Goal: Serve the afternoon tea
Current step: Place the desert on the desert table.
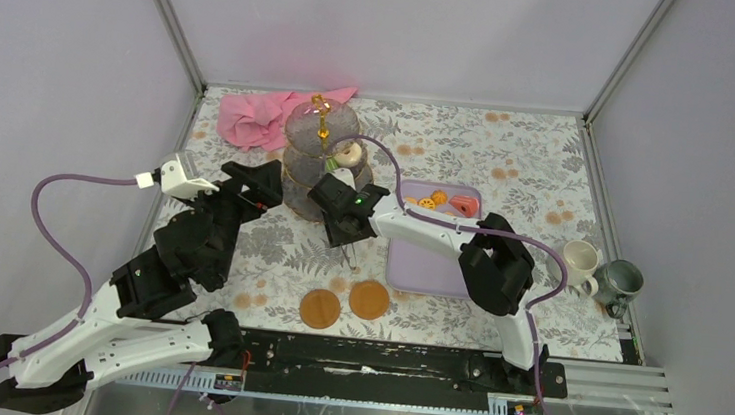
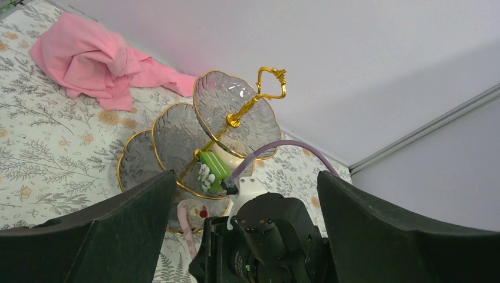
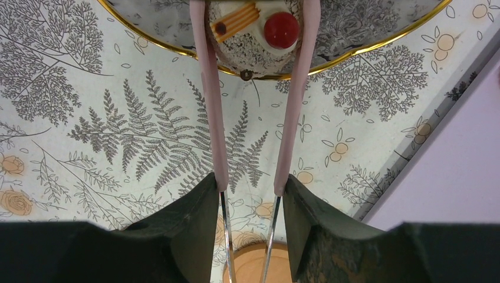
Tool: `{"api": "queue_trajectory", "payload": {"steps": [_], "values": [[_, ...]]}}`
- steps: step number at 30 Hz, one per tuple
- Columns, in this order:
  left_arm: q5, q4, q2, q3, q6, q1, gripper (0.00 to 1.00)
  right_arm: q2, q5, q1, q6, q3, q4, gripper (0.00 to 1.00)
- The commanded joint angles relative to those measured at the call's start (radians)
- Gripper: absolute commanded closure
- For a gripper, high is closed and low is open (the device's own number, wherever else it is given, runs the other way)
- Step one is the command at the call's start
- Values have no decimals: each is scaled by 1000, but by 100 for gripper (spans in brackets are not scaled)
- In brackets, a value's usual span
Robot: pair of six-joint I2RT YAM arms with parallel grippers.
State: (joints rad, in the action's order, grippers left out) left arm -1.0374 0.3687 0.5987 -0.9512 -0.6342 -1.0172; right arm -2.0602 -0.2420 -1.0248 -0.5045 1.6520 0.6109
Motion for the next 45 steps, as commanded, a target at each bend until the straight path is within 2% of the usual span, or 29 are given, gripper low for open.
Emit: {"api": "queue_trajectory", "payload": {"steps": [1, 13, 32, 45], "values": [[-37, -61, -12, 18, 2, 7, 4, -13, 23, 15, 13, 25, -14, 64], [-47, -77, -10, 40, -11, 7, 4, 23, 11, 24, -14, -34, -57, 64], [-40, -63, -19, 46, -34, 7, 5, 63, -120, -1, -19, -125, -153, 63], [-39, -42, -29, 52, -59, 7, 5, 113, -155, -4, -38, -194, -285, 64]]}}
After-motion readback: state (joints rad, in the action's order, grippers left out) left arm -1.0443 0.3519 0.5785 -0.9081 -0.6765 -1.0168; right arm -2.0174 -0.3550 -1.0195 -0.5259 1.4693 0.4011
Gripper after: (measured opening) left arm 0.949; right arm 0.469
